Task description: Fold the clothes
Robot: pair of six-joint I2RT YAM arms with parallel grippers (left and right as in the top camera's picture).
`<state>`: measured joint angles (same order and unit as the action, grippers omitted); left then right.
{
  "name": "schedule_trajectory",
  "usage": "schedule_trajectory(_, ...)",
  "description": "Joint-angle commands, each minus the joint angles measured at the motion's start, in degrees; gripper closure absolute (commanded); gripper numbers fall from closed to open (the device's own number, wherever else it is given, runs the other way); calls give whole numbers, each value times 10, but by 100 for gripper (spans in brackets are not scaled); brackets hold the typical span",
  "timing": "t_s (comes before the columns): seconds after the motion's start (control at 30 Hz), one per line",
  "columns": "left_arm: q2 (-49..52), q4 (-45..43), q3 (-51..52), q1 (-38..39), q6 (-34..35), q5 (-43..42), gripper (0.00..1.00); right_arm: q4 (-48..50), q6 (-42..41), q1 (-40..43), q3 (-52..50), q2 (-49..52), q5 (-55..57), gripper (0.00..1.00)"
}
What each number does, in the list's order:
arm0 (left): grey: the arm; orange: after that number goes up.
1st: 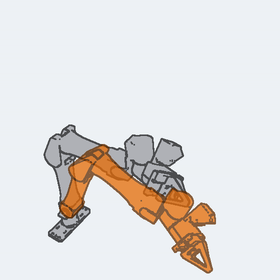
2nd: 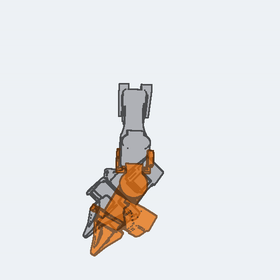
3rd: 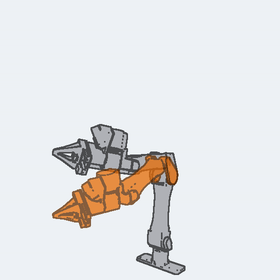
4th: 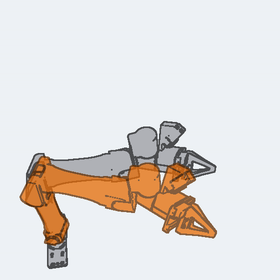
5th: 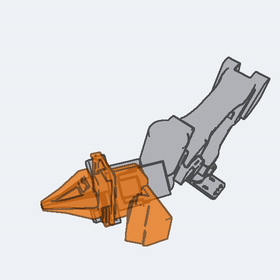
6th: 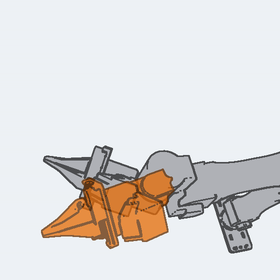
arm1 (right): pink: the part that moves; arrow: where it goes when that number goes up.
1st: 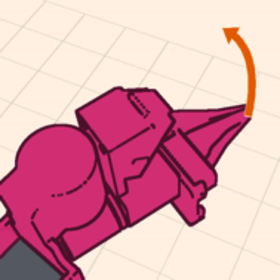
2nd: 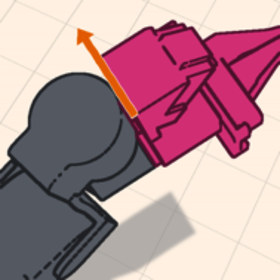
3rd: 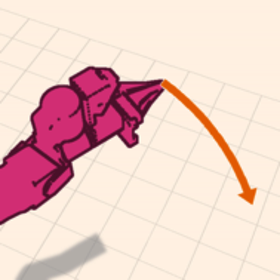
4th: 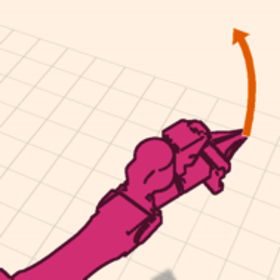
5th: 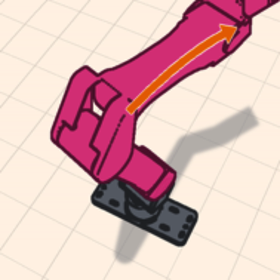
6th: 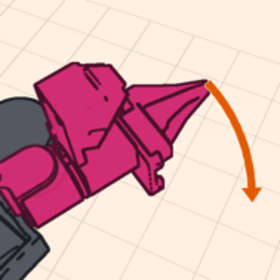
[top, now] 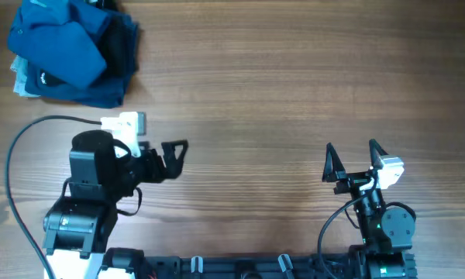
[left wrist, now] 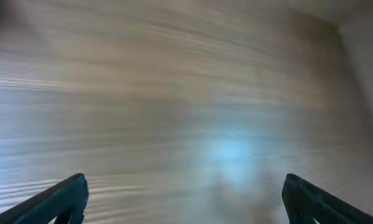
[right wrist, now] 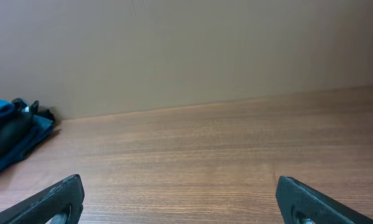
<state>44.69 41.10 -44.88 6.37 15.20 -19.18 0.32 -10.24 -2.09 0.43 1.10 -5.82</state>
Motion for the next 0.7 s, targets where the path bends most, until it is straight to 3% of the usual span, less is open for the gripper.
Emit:
schedule_trajectory(0.0, 0, -1, 3, 1, 2, 153, 0, 1, -7, 3, -1, -8, -7, 0)
schedule_trajectory(0.67, -89, 3, 3, 1, 2, 154, 0, 1, -6, 3, -1, -8, -7, 0)
